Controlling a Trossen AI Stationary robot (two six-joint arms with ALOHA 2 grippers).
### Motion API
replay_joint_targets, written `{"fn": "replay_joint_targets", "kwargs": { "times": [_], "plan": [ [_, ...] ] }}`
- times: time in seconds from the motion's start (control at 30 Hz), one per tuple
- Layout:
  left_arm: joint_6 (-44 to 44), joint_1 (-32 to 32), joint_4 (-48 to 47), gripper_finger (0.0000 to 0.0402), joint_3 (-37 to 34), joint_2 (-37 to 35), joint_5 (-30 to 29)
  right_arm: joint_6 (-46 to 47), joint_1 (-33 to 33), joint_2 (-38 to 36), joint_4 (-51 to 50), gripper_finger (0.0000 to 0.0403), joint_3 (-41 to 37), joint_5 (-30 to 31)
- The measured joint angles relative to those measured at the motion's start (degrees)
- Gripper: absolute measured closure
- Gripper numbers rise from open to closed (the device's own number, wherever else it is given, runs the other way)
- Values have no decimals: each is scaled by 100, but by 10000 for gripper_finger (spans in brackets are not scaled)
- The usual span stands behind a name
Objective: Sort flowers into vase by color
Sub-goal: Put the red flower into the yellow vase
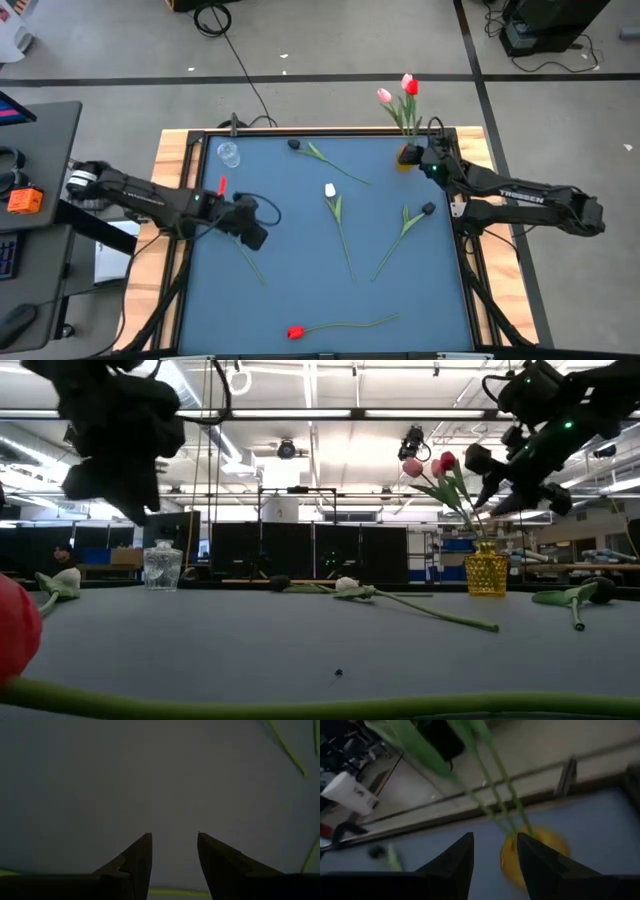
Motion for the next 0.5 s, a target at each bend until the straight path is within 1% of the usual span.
{"fn": "replay_joint_targets", "kwargs": {
  "times": [0.1,0.17,0.23,0.3,0.4,0.5],
  "plan": [
    [-617,-292,-40,239,-171,0,12,548,241,-28,-175,247,0,-451],
    [-1351,-457,-43,239,-184,0,3,872,476,-28,-176,255,0,-730],
    [-2142,-618,-40,239,-184,0,-5,1189,797,9,-149,269,0,-817],
    [-2575,-727,-47,239,-184,0,-65,1455,1159,68,-131,283,0,-786],
    [-2527,-671,-102,239,-186,0,-353,1808,1689,259,-53,294,0,-650],
    [-2188,-454,-85,239,-186,0,-296,2085,2194,575,256,296,0,-653]
  ]
}}
